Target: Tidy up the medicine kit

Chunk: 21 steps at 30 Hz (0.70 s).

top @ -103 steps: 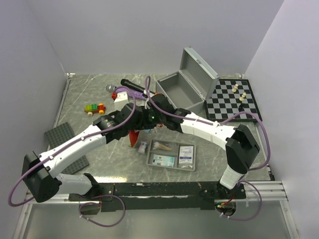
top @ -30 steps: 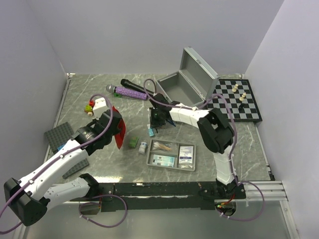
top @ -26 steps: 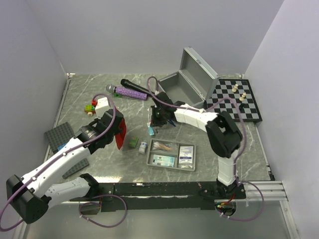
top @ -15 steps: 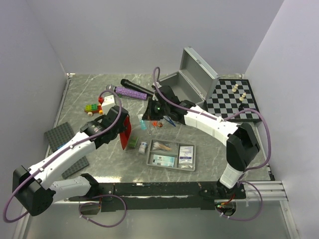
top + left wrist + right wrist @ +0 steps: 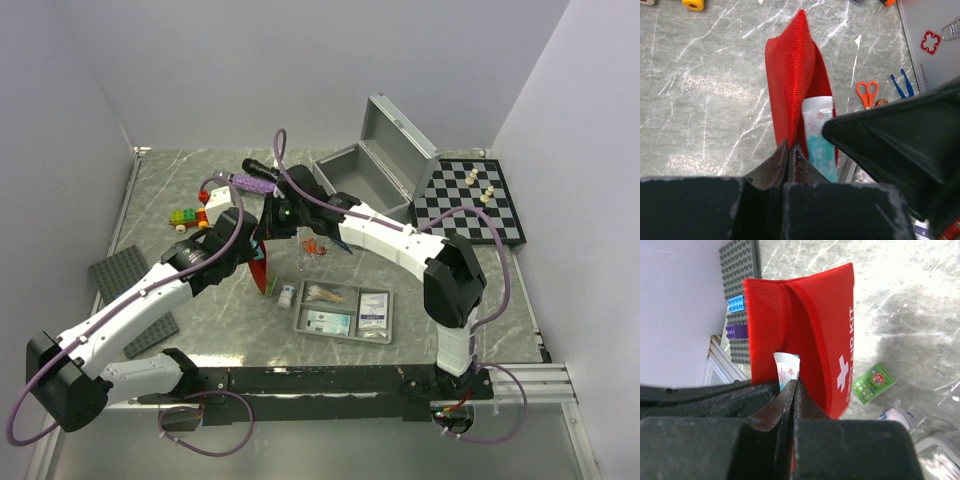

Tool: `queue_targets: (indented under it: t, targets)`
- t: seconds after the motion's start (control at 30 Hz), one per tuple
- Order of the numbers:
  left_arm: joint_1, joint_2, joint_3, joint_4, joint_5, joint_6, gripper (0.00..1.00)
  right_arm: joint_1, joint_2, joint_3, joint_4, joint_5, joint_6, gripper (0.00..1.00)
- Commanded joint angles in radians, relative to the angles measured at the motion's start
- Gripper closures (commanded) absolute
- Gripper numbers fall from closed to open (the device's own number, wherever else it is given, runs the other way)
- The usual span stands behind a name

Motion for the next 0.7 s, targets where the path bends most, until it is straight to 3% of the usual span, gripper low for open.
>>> queue_targets:
  t: [0.0,0.13,0.23,0.4,0.67]
  targets:
    - [-0.003,-0.028,0.041,0.026,0.004,-0.009,0.99,0.012,0.013,0.054,-0.034,0.004,0.007,0.85]
    - [-0.002,-0.036,0.043,0.02,-0.013,-0.008,0.99,0.012,-0.027,0.02,-0.018,0.027,0.01,0.55]
    - [-0.003,-0.041,0.035,0.019,-0.017,-0.008,0.99,0.01,-0.056,0.015,-0.029,0.05,0.006,0.45]
    - [-0.003,-0.057,0.03,0.0,-0.039,-0.004,0.99,-0.024,-0.16,-0.076,-0.023,0.078,-0.016,0.42]
    - [0.001,-0.148,0.007,-0.072,-0.141,0.003,0.99,-0.091,-0.26,-0.279,-0.075,0.266,-0.2,0.42]
